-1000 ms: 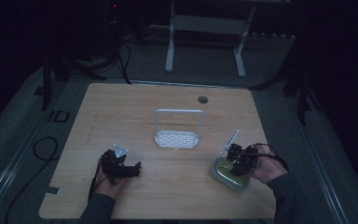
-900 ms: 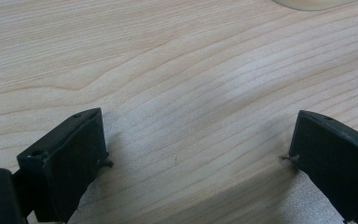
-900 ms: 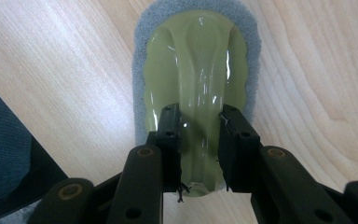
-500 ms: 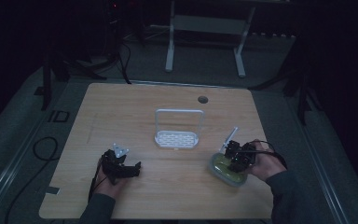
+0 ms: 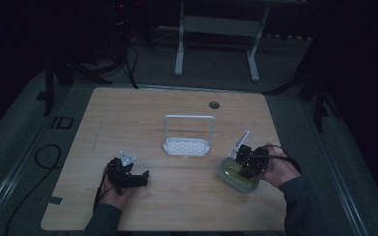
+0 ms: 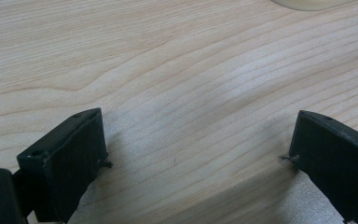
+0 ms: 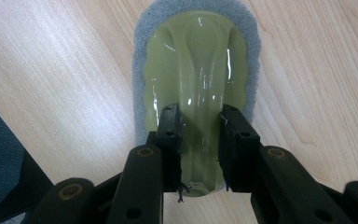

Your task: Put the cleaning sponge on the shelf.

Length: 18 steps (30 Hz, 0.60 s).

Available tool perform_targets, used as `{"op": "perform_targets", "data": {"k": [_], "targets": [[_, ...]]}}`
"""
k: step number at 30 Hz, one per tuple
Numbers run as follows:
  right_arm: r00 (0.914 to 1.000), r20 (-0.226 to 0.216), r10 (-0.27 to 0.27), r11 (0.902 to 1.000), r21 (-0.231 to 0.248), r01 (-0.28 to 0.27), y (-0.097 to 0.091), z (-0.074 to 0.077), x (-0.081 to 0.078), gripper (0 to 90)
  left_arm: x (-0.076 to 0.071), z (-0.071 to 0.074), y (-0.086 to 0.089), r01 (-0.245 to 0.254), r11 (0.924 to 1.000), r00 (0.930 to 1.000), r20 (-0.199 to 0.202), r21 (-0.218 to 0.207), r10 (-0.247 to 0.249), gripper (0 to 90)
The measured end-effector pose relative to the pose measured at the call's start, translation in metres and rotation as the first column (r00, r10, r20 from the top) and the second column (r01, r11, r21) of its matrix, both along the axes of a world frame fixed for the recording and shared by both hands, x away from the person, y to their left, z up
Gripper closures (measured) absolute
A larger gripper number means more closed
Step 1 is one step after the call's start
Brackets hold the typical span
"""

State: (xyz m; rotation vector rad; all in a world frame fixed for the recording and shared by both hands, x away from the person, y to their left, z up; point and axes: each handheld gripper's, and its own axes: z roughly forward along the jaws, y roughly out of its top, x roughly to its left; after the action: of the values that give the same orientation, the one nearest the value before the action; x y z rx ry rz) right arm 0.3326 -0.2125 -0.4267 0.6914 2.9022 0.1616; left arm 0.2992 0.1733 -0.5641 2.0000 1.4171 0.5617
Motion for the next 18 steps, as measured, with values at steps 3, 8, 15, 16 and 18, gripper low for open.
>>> {"op": "perform_targets", "data": {"k": [3, 8, 15, 16, 18], "targets": [[1.0000, 0.002, 0.007, 1.0000, 0.000, -0.007, 0.002, 0.001, 0.001, 71.5, 0.000, 0.000, 0.000, 0.001, 1.0000, 1.0000, 0.000, 0.001, -0.001, 3.8], [0.9998, 0.011, 0.019, 0.9998, -0.001, -0.019, 0.007, 0.004, 0.002, 71.5, 0.000, 0.000, 0.000, 0.001, 1.0000, 1.0000, 0.000, 0.001, -0.001, 3.8], [0.9988, 0.018, 0.045, 0.9990, -0.006, -0.045, 0.013, 0.008, 0.002, 71.5, 0.000, 0.000, 0.000, 0.002, 1.0000, 1.0000, -0.002, 0.001, -0.002, 3.8], [0.9985, 0.021, 0.051, 0.9987, -0.006, -0.051, 0.014, 0.009, 0.003, 71.5, 0.000, 0.000, 0.000, 0.002, 1.0000, 1.0000, -0.002, 0.001, -0.002, 3.8], [0.9983, 0.024, 0.054, 0.9985, -0.008, -0.053, 0.015, 0.010, 0.003, 71.5, 0.000, 0.000, 0.000, 0.002, 1.0000, 1.0000, -0.002, 0.001, -0.002, 3.8]]}}
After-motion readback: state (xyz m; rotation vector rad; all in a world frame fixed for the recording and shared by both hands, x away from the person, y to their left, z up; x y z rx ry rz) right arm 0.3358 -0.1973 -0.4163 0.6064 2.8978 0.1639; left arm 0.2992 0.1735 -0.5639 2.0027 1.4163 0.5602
